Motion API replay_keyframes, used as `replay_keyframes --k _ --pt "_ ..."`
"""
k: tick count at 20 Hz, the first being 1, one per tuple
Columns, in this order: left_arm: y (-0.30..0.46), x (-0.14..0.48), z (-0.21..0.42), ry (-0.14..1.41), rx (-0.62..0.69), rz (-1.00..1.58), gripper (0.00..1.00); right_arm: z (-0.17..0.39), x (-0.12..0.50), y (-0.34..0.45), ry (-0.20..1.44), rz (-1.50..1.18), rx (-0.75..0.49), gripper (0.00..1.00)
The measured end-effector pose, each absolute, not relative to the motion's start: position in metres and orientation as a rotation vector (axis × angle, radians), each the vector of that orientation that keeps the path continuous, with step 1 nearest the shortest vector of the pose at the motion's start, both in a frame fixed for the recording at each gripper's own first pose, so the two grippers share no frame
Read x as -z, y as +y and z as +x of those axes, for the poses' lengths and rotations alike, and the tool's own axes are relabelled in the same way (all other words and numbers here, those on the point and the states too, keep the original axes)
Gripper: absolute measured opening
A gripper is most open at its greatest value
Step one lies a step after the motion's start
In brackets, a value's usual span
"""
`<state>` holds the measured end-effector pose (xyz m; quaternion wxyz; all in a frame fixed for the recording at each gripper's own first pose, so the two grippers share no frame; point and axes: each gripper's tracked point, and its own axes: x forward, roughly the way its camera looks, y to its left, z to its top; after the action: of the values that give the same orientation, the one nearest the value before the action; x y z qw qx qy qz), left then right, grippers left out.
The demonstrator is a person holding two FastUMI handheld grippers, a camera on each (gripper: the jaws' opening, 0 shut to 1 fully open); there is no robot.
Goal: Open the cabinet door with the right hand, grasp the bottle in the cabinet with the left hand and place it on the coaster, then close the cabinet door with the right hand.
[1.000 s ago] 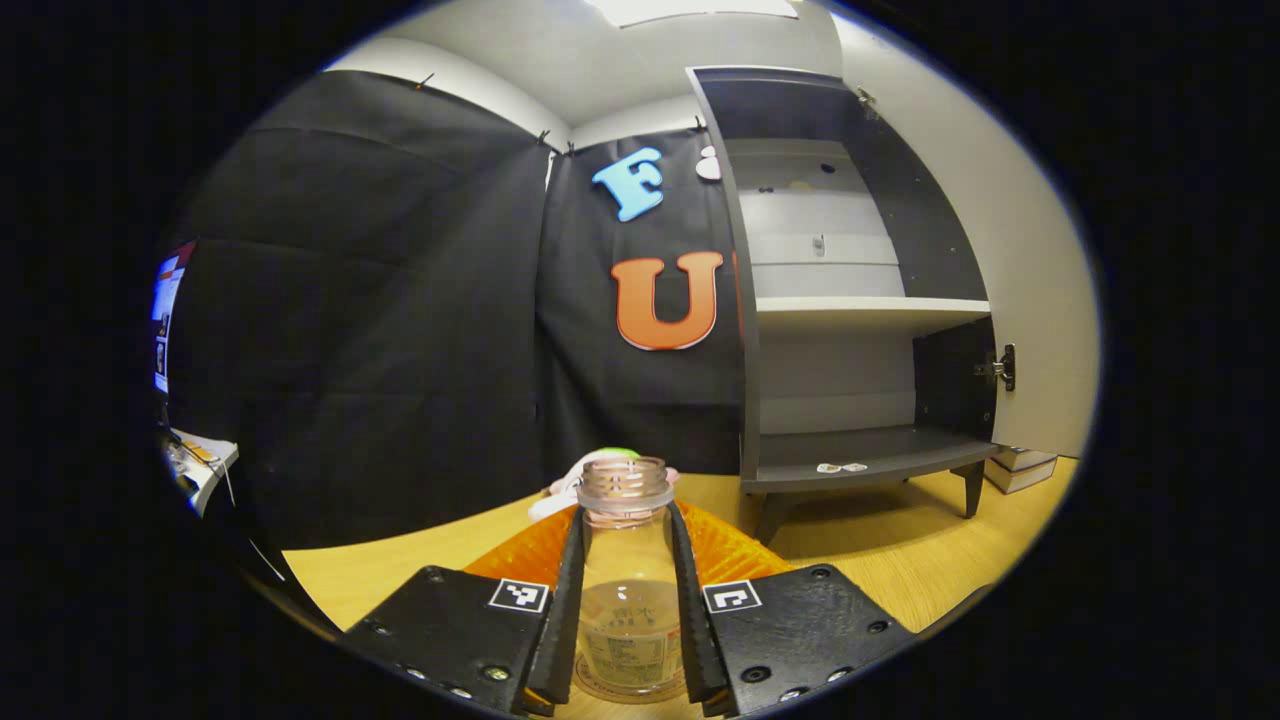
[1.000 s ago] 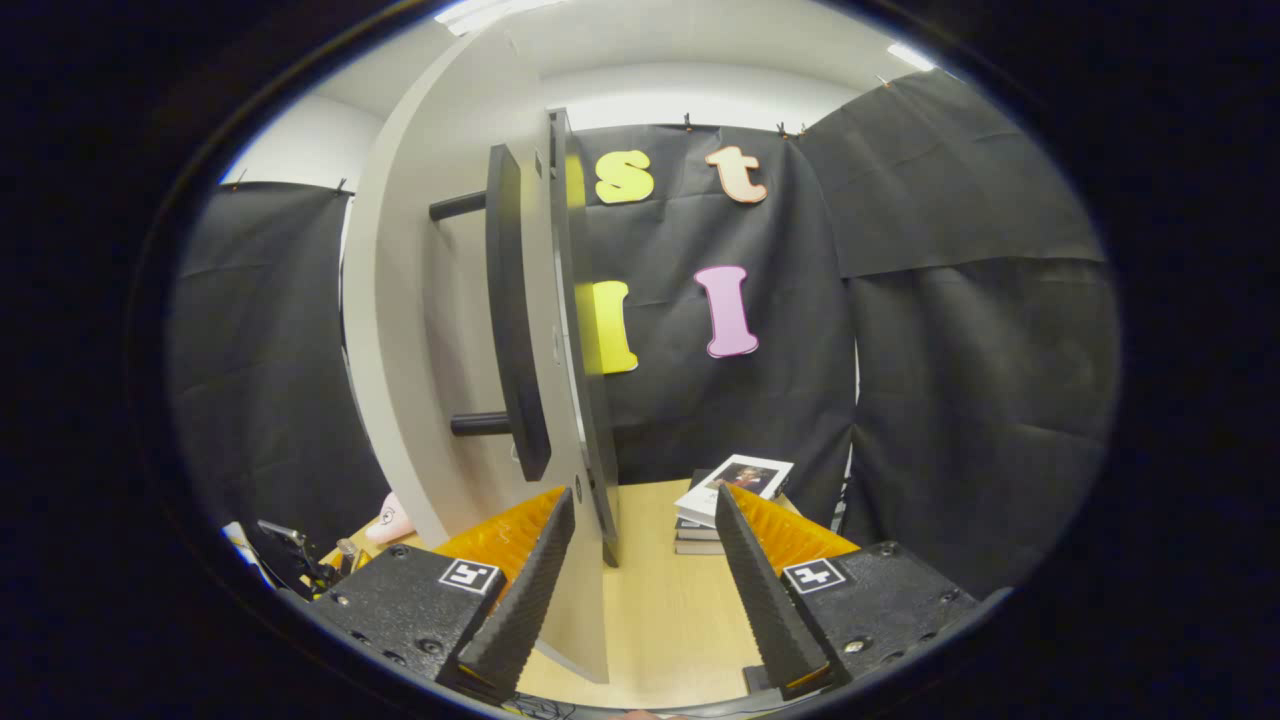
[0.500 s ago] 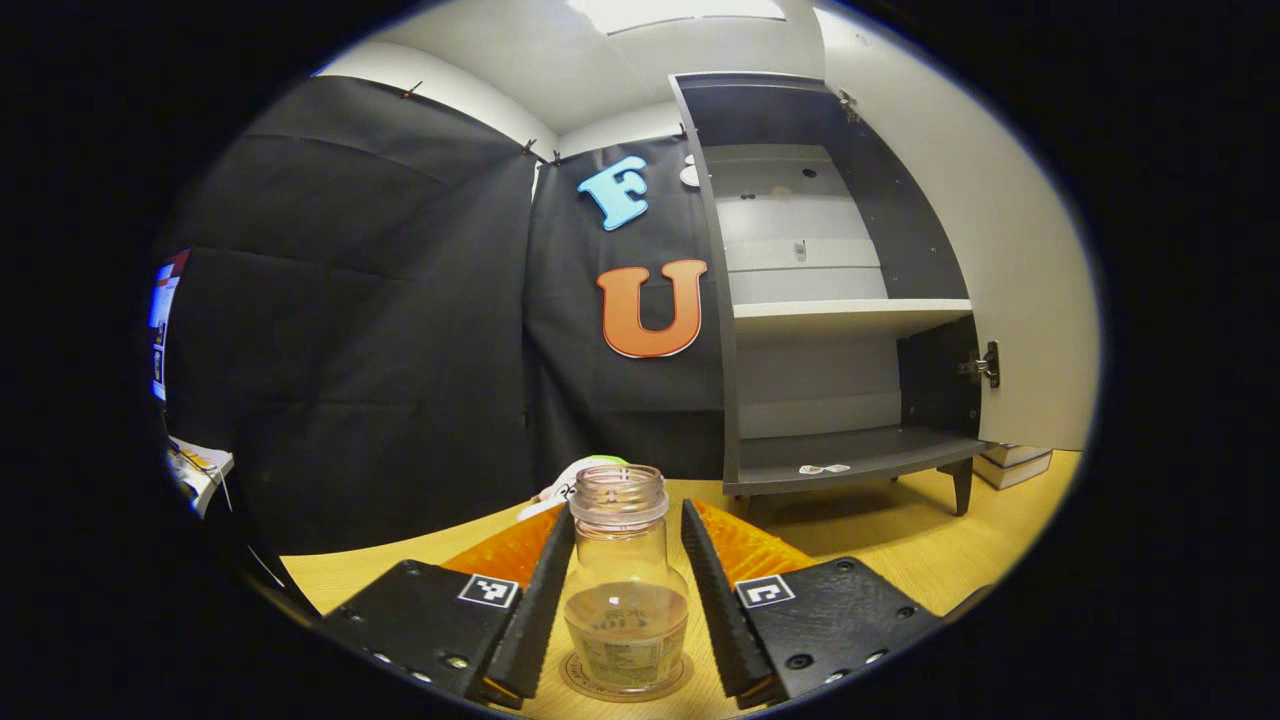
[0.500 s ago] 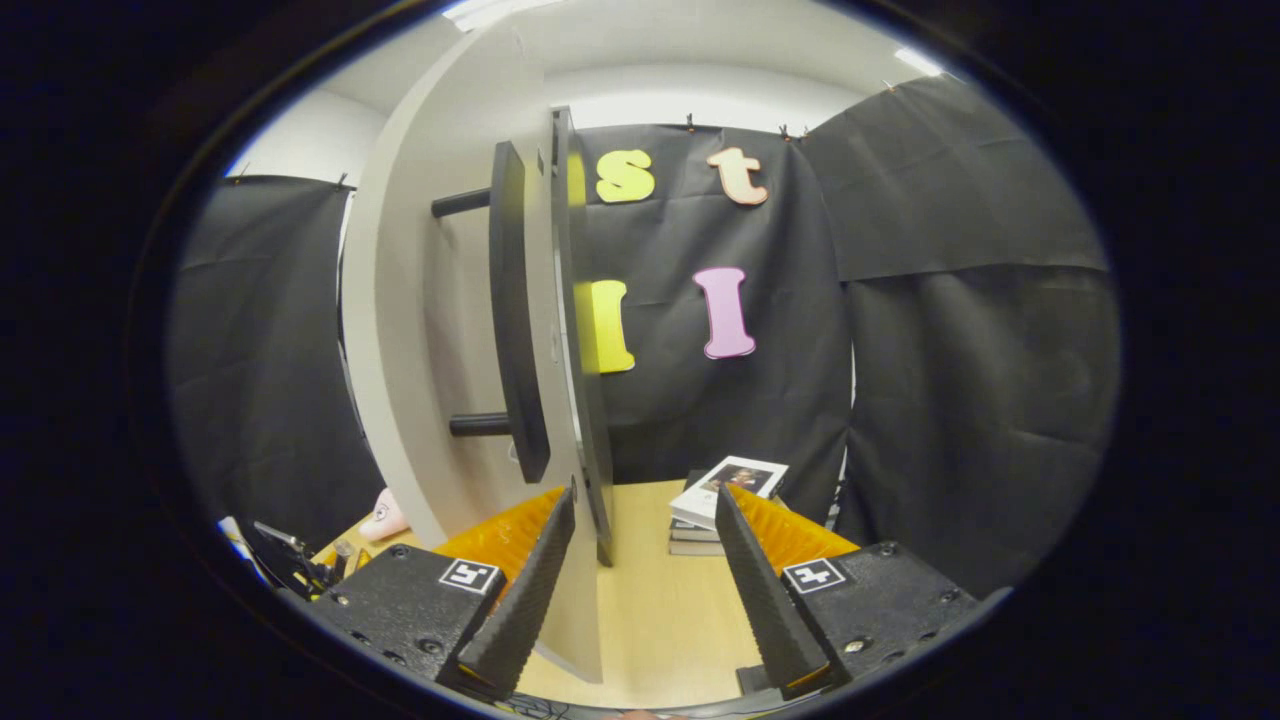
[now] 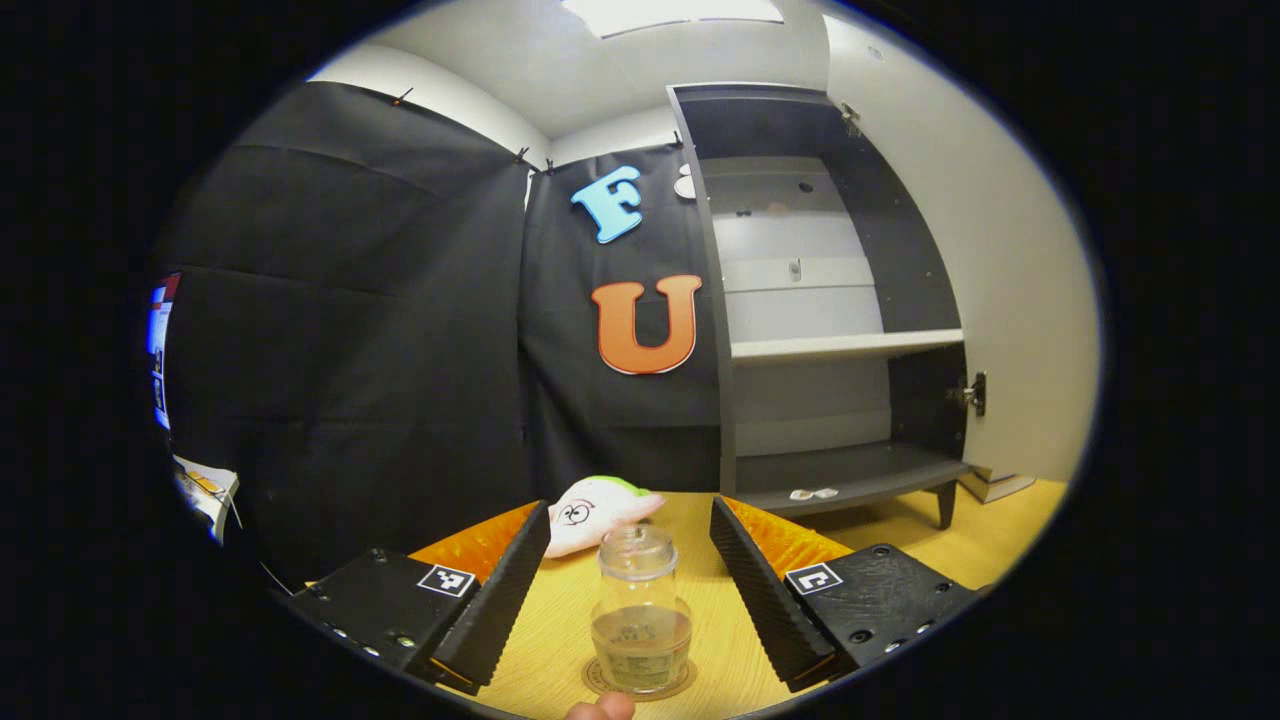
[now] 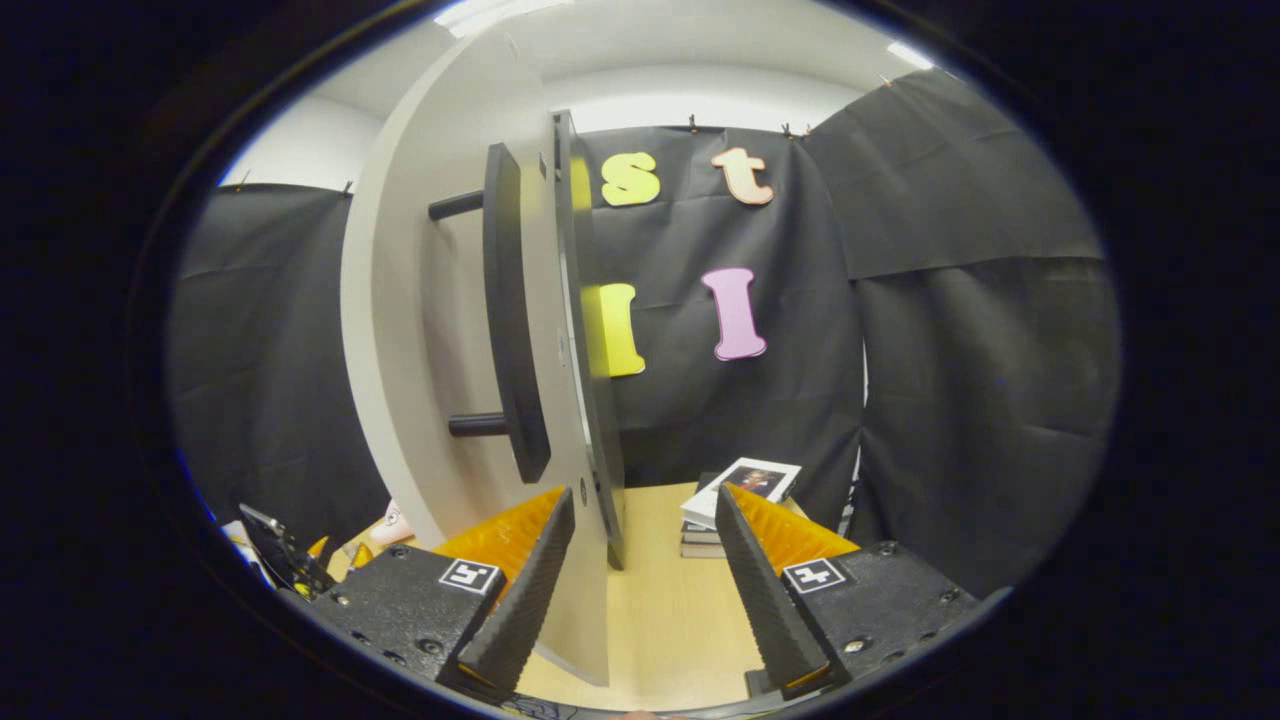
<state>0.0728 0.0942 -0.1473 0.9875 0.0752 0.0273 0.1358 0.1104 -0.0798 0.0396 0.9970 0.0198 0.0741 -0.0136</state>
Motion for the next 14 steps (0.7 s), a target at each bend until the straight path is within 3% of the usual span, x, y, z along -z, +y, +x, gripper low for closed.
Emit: replay_keyframes --k 2,5,6,10,14 --pt "0.085 0.121 0.075 0.051 -0.24 0.136 1.0 0.111 -0.041 -0.081 0.139 0.022 0.026 0.88" --pt "0.072 0.086 0.081 0.068 -0.192 0.161 0.96 0.112 -0.04 -0.082 0.109 0.012 0.027 0.89" --pt "0.066 0.075 0.081 0.07 -0.174 0.173 1.0 0.112 -0.038 -0.083 0.111 0.01 0.025 0.89" --pt "0.032 0.031 0.079 0.041 -0.096 0.152 0.96 0.114 -0.048 -0.089 0.06 0.024 0.015 0.89" --pt "-0.003 0.005 0.076 0.053 -0.021 0.13 0.96 0.116 -0.071 -0.121 0.008 0.037 0.069 0.89"
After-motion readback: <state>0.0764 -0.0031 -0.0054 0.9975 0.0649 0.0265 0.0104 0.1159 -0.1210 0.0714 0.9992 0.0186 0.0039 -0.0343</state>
